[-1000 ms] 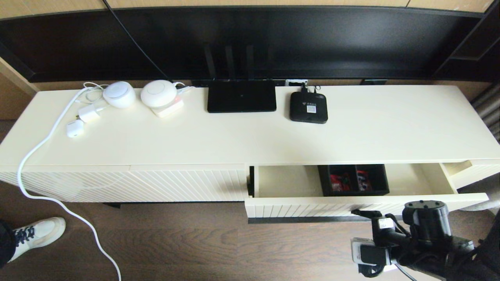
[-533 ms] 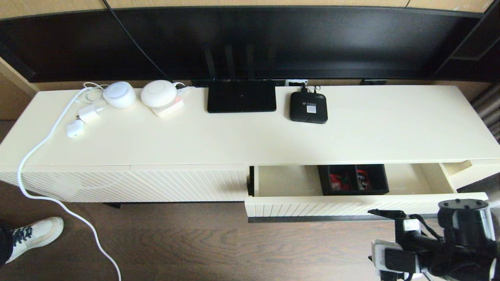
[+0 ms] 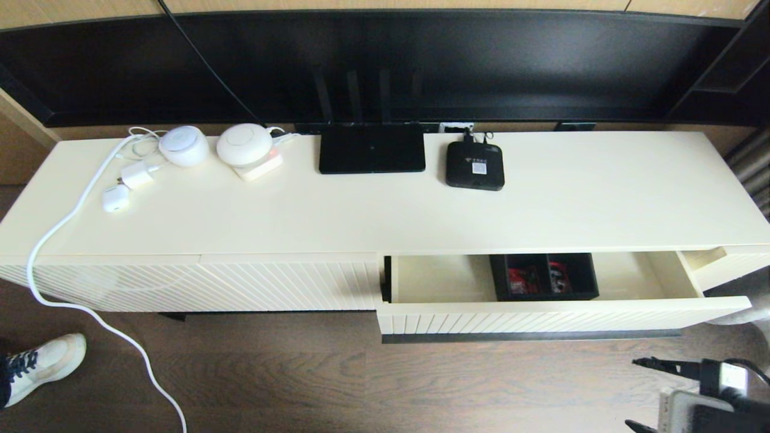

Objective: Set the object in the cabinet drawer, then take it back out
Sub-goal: Open the drawer

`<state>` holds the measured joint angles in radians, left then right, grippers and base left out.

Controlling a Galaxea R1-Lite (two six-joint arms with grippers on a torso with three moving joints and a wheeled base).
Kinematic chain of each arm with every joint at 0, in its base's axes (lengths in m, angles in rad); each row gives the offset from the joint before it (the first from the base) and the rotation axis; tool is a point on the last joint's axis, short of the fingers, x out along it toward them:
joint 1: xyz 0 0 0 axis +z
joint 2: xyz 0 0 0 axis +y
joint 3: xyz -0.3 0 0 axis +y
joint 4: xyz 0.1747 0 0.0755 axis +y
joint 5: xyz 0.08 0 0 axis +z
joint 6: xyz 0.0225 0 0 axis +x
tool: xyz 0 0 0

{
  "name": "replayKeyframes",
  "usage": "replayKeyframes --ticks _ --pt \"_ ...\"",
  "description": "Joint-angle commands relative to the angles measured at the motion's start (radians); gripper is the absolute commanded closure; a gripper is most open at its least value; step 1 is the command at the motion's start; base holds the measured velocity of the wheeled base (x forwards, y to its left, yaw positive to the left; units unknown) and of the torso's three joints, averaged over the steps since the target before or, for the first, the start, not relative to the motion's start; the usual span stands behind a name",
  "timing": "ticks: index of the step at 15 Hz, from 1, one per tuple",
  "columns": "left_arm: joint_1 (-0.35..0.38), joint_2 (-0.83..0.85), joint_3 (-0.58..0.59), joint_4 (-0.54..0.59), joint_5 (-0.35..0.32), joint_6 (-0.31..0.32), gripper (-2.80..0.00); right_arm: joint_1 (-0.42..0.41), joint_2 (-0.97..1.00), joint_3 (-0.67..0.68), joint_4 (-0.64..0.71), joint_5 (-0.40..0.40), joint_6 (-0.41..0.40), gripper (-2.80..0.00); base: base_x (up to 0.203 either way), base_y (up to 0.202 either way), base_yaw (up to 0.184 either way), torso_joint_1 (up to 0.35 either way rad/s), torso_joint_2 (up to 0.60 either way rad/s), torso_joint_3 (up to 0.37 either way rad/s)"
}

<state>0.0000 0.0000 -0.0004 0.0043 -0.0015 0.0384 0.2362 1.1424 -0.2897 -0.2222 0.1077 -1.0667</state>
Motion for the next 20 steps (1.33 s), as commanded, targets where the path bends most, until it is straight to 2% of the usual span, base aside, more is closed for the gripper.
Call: replayKeyframes --ticks 1,3,6,8,10,12,15,17,20 --pt "0.000 0.001 0.000 0.000 0.000 0.000 0.00 0.001 -0.144 -0.074 0.157 -0.001 0.141 0.00 0.000 0.000 0.000 0.000 0.00 0.000" --pt "0.000 0.001 -0.001 0.000 0.000 0.000 0.00 0.000 -0.135 -0.150 0.245 -0.003 0.346 0.00 0.000 0.000 0.000 0.000 0.00 0.000" --pt "0.000 0.000 0.000 -0.001 0.000 0.000 0.00 0.000 -0.010 -0.307 0.323 -0.023 0.698 0.00 0.000 0.000 0.000 0.000 0.00 0.000" --pt "0.000 0.001 0.000 0.000 0.000 0.000 0.00 0.006 0.076 -0.389 0.356 -0.037 0.853 0.00 0.000 0.000 0.000 0.000 0.00 0.000" --pt "0.000 0.001 0.000 0.000 0.000 0.000 0.00 0.007 0.151 -0.428 0.355 -0.042 0.936 0.00 0.000 0.000 0.000 0.000 0.00 0.000" --pt "0.000 0.000 0.000 0.000 0.000 0.000 0.00 0.007 0.239 -0.445 0.318 -0.055 0.983 0.00 0.000 0.000 0.000 0.000 0.00 0.000" --pt "0.000 0.001 0.000 0.000 0.000 0.000 0.00 0.019 0.374 -0.478 0.192 -0.157 1.063 0.00 0.000 0.000 0.000 0.000 0.00 0.000" --pt "0.000 0.001 -0.001 0.000 0.000 0.000 0.00 0.031 0.433 -0.550 0.173 -0.198 1.126 0.00 0.000 0.000 0.000 0.000 0.00 0.000" --pt "0.000 0.000 0.000 0.000 0.000 0.000 0.00 0.033 0.473 -0.593 0.172 -0.203 1.134 0.00 0.000 0.000 0.000 0.000 0.00 0.000"
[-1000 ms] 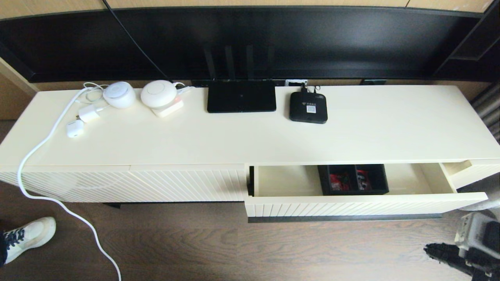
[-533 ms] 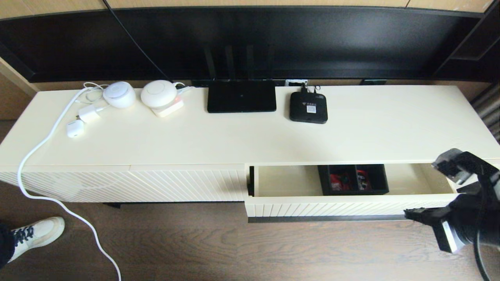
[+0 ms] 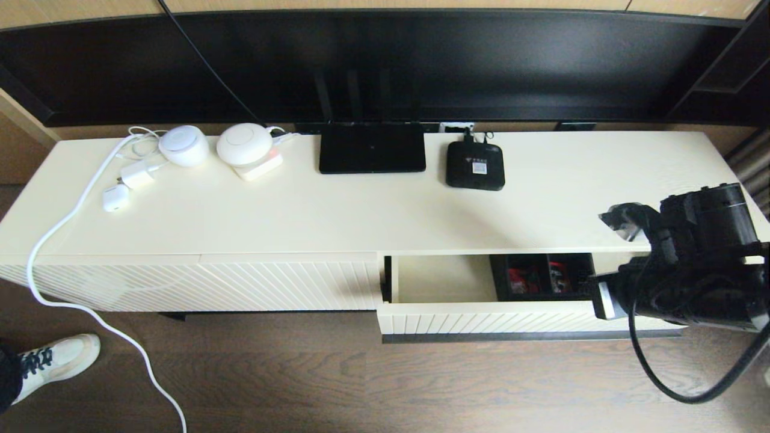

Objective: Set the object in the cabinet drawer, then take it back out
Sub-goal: Open the drawer

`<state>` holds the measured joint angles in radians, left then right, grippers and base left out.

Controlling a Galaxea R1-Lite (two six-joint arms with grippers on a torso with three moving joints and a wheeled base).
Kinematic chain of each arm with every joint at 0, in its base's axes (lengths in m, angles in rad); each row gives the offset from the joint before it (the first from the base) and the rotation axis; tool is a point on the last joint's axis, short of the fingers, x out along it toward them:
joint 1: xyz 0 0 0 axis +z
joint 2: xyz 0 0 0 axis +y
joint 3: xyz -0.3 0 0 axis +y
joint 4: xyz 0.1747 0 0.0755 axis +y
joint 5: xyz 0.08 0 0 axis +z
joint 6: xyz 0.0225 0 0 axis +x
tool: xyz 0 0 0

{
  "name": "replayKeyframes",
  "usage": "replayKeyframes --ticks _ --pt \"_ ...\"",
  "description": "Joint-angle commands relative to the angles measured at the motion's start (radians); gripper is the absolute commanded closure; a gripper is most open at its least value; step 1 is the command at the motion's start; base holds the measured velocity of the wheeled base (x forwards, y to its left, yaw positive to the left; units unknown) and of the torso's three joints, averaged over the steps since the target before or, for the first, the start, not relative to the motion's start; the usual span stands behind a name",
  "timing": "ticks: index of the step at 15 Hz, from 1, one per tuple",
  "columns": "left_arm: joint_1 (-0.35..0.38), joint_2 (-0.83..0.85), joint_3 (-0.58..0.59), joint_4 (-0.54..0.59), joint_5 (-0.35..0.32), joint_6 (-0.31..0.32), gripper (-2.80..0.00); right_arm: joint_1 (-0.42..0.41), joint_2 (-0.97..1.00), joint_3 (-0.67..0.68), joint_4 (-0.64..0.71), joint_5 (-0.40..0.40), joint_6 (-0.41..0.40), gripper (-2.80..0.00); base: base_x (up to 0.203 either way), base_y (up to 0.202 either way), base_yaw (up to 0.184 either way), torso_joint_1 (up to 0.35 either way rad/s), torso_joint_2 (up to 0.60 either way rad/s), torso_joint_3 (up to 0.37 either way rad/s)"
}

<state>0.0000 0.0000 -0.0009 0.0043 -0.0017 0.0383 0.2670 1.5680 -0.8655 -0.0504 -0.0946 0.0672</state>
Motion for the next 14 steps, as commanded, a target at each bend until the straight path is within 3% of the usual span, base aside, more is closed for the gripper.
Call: replayKeyframes --ticks 1,14 --pt "0.000 0.001 0.001 -0.001 0.000 0.000 0.00 0.003 0.059 -0.026 0.000 -0.002 0.000 0.00 0.000 0.000 0.000 0.000 0.00 0.000" --pt "0.000 0.001 0.001 0.000 0.000 0.000 0.00 0.003 0.208 -0.165 -0.019 -0.036 -0.007 0.00 0.000 0.000 0.000 0.000 0.00 0.000"
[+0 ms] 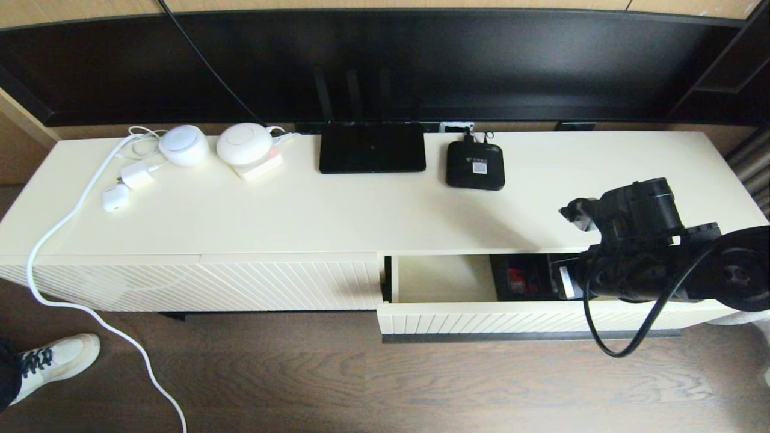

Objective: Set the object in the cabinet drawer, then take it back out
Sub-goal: Open the drawer

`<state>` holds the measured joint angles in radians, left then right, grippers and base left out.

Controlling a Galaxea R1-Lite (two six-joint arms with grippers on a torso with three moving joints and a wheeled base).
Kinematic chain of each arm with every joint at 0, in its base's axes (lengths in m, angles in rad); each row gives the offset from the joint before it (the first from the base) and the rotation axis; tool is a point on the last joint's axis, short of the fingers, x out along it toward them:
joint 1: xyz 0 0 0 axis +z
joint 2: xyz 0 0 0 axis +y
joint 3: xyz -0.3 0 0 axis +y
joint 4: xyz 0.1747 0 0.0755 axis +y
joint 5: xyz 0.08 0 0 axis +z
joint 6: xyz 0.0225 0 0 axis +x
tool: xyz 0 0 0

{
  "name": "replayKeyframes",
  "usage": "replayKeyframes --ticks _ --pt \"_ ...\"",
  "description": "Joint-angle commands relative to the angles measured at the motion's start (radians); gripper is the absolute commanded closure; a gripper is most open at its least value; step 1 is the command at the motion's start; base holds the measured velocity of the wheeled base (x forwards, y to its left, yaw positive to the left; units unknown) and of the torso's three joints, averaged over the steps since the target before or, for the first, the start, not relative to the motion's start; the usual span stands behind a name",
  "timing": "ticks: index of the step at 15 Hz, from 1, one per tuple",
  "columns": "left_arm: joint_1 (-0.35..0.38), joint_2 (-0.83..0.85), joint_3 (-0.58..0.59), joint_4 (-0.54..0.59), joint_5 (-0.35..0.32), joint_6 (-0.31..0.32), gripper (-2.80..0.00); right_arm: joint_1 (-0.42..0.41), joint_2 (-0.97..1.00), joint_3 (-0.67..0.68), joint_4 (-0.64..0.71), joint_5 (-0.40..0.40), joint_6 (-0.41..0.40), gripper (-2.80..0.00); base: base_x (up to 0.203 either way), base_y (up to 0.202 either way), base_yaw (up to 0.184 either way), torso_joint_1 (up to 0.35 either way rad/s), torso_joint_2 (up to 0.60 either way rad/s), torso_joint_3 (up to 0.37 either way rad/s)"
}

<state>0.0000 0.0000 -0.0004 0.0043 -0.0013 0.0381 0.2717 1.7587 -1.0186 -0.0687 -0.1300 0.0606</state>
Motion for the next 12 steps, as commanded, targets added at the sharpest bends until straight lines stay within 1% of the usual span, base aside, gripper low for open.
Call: replayKeyframes --ticks 1,4,7,12 --pt "0.000 0.001 -0.001 0.000 0.000 0.000 0.00 -0.002 0.019 -0.015 0.000 -0.009 -0.002 0.00 0.000 0.000 0.000 0.000 0.00 0.000" --pt "0.000 0.000 0.000 0.000 0.000 0.000 0.00 0.001 0.010 -0.027 0.058 -0.046 -0.002 0.00 0.000 0.000 0.000 0.000 0.00 0.000" --pt "0.000 0.000 0.000 -0.001 0.000 0.000 0.00 0.006 -0.028 -0.031 0.166 -0.046 0.001 0.00 0.000 0.000 0.000 0.000 0.00 0.000" --pt "0.000 0.000 -0.001 -0.001 0.000 0.000 0.00 0.026 -0.050 0.013 0.172 -0.046 0.008 0.00 0.000 0.000 0.000 0.000 0.00 0.000"
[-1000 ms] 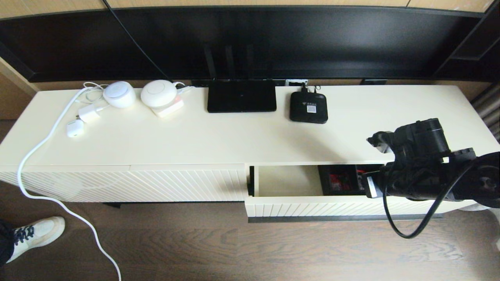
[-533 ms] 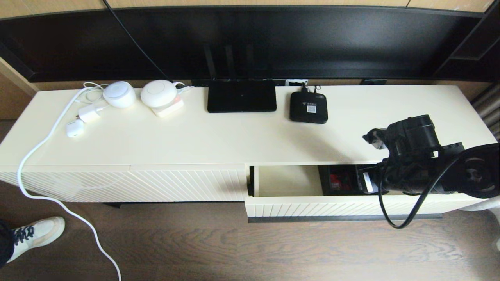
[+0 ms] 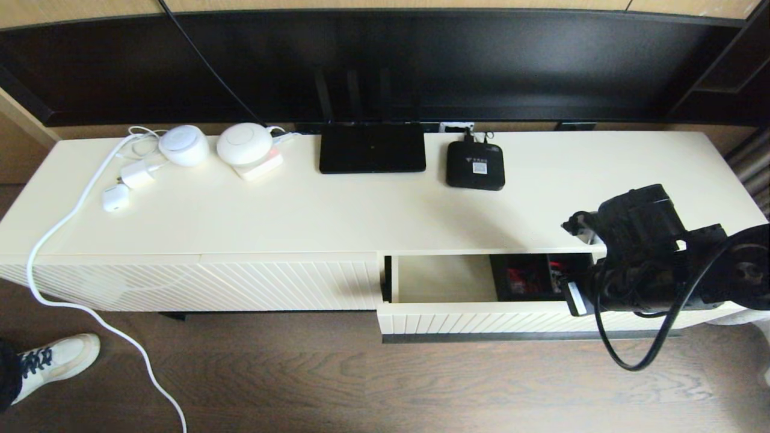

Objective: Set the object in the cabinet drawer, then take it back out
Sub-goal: Open the drawer

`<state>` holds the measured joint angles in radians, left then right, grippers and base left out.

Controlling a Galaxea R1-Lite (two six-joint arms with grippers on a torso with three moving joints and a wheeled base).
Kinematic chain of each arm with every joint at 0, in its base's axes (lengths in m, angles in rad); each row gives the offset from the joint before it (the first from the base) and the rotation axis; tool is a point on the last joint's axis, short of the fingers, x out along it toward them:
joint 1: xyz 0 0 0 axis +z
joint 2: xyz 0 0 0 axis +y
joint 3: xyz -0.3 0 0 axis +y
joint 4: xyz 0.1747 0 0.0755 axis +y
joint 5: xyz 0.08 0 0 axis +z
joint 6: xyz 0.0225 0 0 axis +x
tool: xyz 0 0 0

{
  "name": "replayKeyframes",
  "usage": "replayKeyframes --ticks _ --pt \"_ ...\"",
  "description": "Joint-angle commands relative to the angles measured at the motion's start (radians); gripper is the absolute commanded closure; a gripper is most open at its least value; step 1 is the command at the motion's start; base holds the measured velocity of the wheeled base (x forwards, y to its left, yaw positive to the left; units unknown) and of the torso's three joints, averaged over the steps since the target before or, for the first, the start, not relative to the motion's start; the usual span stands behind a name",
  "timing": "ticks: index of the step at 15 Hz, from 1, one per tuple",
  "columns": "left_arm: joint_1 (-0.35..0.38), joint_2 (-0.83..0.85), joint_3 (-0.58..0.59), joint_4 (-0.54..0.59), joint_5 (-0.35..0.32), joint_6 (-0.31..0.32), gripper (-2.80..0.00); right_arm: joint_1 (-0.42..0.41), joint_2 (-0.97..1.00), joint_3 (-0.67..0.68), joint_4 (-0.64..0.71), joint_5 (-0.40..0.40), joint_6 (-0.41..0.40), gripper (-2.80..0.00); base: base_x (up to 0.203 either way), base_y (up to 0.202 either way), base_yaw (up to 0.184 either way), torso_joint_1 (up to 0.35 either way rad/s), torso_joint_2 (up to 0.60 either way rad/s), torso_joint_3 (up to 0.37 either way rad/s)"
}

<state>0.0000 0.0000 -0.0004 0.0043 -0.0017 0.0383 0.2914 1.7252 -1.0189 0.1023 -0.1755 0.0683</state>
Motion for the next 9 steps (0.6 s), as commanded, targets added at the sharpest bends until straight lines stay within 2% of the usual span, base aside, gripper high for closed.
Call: replayKeyframes --ticks 1,9 --pt "0.000 0.000 0.000 -0.001 0.000 0.000 0.00 0.011 -0.020 0.033 0.000 -0.001 0.001 0.00 0.000 0.000 0.000 0.000 0.00 0.000" --pt "0.000 0.001 -0.001 0.000 0.000 0.000 0.00 0.041 -0.068 0.193 -0.005 -0.003 0.001 0.00 0.000 0.000 0.000 0.000 0.00 0.000"
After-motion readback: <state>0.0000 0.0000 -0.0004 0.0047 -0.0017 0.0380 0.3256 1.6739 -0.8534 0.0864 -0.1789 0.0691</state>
